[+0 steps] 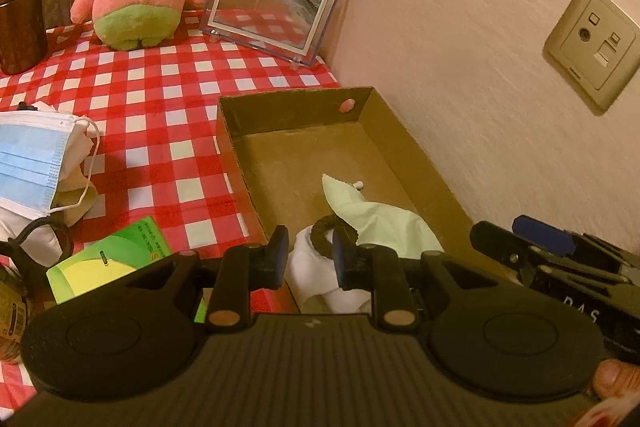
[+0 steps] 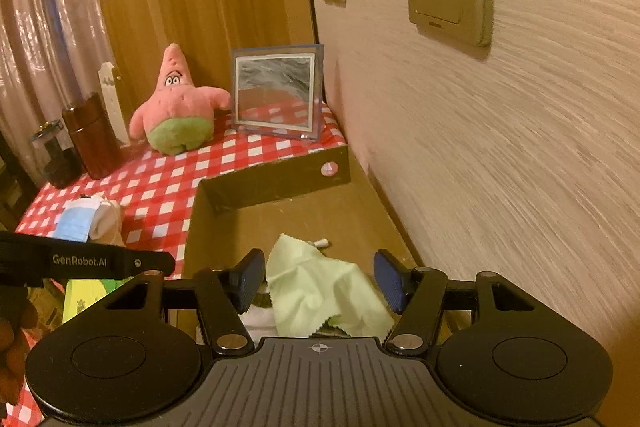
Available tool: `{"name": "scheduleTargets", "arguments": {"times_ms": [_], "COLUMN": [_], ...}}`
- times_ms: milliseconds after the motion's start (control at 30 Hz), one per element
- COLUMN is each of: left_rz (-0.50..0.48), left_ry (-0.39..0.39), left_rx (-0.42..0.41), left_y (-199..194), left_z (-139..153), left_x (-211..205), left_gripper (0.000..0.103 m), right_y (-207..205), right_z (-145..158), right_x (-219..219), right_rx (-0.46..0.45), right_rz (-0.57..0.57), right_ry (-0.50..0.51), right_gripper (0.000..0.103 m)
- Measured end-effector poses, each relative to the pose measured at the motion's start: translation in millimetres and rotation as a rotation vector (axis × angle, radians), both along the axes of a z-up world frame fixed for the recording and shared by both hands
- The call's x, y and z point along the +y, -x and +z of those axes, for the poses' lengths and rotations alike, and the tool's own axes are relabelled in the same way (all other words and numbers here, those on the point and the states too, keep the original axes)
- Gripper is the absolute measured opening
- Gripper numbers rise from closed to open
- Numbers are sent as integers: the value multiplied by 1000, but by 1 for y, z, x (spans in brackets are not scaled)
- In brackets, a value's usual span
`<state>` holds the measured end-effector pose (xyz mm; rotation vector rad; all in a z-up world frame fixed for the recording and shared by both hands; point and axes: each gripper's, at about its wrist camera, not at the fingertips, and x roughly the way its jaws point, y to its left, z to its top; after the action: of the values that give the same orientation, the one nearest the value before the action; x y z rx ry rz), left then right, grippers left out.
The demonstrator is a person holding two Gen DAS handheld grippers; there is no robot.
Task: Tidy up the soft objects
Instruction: 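Lower the green cloth into the box and open the right tool, then withdraw both open tools from the box back over the table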
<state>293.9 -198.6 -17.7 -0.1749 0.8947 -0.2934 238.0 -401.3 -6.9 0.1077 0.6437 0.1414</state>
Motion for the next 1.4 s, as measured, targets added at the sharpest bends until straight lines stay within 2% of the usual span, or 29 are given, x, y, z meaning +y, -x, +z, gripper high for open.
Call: {"name": "scheduleTargets", "arguments": {"times_ms": [233,433,500,633,700,933,1000,1200,1400], "left_rz": [-8,-17,-19,-17,-15,-5,4,22,37], "left_ry": [-1,-18,-23,-24,-18,-39,-41,-81,-97], "left_rx": [-19,-40,-43,-44,-51,-73,-73,-85,-109], "left_y": [15,33,42,60,72,112,125,153,175], "left_z": [11,21,25,30,34,40,41,47,56], "left_x": [0,4,7,15,21,45,57,88,125], "left_gripper": [22,29,37,45,54,73,82,91,95], "right_y": [16,35,42,56,64,90,97,115,129], "right_z": [5,14,18,25,28,36,37,38,41], "right_x": [0,8,12,21,25,40,46,69,92], "right_rx": [2,-4,-10,-23,-25,-35,-34,-26,-24], "right_rz": [-5,-6,-7,-3,0,8,13,43,73], "right_ry": [-5,10,19,24,18,-5,-11,-21,-27], "right_gripper": [61,61,61,61,61,61,61,61,61]}}
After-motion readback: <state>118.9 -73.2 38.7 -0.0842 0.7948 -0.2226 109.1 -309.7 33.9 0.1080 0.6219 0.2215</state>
